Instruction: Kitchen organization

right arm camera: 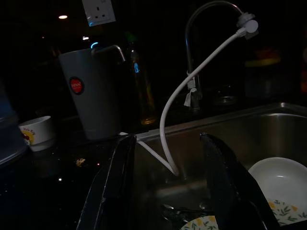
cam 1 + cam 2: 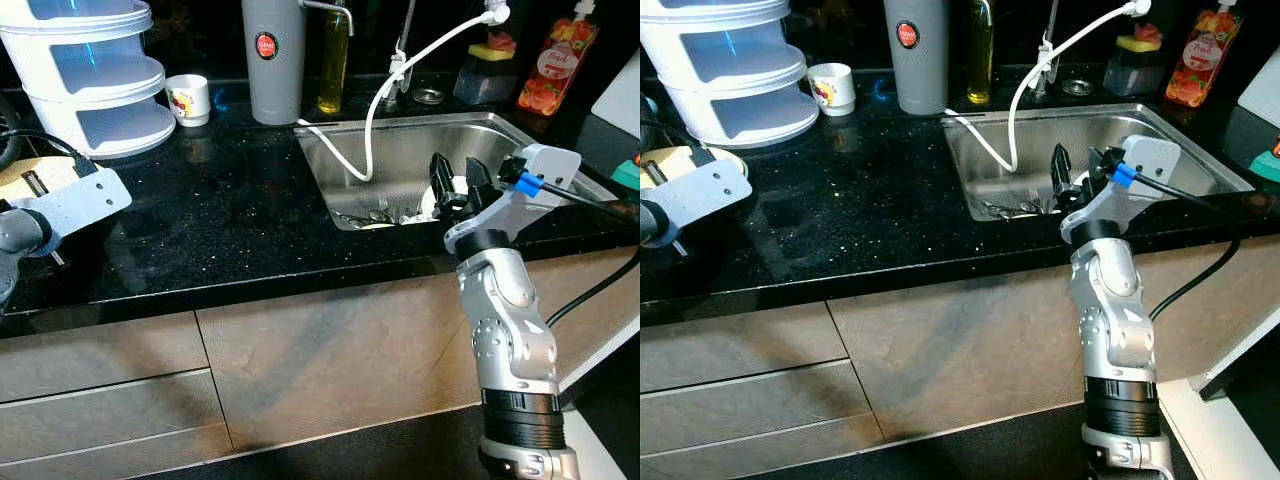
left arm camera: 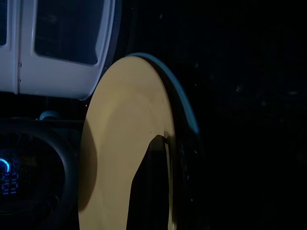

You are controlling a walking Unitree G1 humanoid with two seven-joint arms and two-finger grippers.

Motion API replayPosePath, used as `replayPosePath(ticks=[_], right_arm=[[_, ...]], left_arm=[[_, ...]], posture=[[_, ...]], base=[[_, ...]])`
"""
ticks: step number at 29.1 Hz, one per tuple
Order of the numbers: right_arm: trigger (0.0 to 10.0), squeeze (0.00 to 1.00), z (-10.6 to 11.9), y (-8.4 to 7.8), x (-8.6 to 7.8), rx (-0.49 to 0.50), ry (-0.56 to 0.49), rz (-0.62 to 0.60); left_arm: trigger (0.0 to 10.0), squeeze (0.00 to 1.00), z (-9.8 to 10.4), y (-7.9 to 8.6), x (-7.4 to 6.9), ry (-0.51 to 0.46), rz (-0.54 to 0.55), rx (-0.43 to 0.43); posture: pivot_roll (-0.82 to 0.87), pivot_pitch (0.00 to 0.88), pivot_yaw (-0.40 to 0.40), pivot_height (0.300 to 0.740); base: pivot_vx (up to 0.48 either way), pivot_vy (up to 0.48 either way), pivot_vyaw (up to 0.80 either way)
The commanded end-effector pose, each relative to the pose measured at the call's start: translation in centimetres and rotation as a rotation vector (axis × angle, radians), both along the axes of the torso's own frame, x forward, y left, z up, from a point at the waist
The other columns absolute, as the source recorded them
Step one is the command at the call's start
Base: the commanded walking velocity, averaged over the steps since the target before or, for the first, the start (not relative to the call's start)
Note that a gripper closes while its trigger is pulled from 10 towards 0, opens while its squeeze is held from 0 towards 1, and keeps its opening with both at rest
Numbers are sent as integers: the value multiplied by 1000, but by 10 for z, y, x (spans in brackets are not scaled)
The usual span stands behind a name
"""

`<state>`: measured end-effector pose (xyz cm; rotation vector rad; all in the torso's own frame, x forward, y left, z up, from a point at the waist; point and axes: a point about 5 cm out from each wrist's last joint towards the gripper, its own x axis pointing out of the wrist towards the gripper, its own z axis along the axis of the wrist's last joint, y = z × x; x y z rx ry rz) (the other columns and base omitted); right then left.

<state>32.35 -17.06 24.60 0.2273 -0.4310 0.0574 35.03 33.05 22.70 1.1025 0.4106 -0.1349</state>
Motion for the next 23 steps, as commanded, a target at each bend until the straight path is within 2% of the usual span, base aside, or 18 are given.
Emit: replayPosePath(ticks=[1,2,3,5,6,7,8,9,10,12,16,19,20,23], right_arm=[[10000,0,0,-1,0,6,3,2],[10000,0,0,0,0,6,2,4],[10000,0,1,0,1,5,1,6],[10000,0,1,0,1,3,1,6],[10000,0,1,-1,2,4,0,5],[10000,0,2,0,2,2,-1,6],[10000,0,2,0,2,2,-2,7],[10000,0,2,0,2,0,-3,8],[10000,0,2,0,2,0,-3,8],[10000,0,3,1,2,-2,-5,9],[10000,0,4,-1,2,-4,-6,7],[10000,0,5,-3,3,-10,-9,3],[10000,0,5,-3,3,-10,-9,3],[10000,0,7,-2,5,-15,-14,9]], left_arm=[[0,0,-15,2,-3,67,7,-17],[0,0,-13,-1,-2,53,-4,-22],[0,0,-8,-9,2,16,-47,-41],[0,0,6,-39,9,-71,-176,-117],[0,0,10,-53,11,-88,-225,-183],[4745,0,14,-67,11,-112,-274,-228],[4745,0,16,-74,12,-126,-302,-252],[10000,0,15,-82,11,-119,-331,-285],[10000,0,15,-82,11,-119,-331,-285],[10000,0,9,-100,7,-88,-402,-351],[10000,0,0,-113,3,-63,-456,-366],[10000,0,-3,-137,-2,-92,-578,-337],[10000,0,-3,-137,-2,-92,-578,-337],[10000,0,3,-165,-8,-128,-723,-282]], posture=[[148,49,-30,740],[147,47,-32,740],[147,46,-36,740],[147,43,-37,740],[147,43,-38,740],[147,43,-38,740],[143,38,-39,740],[142,36,-38,740],[142,36,-38,740],[142,36,-38,740],[135,29,-44,740],[132,22,-51,740],[132,22,-51,740],[134,14,-58,740]], base=[[0,0,0],[0,0,0],[0,0,0],[0,0,0],[0,0,0],[0,0,0],[0,0,0],[0,0,0],[0,0,0],[0,0,0],[0,0,0],[0,0,0],[0,0,0],[0,0,0]])
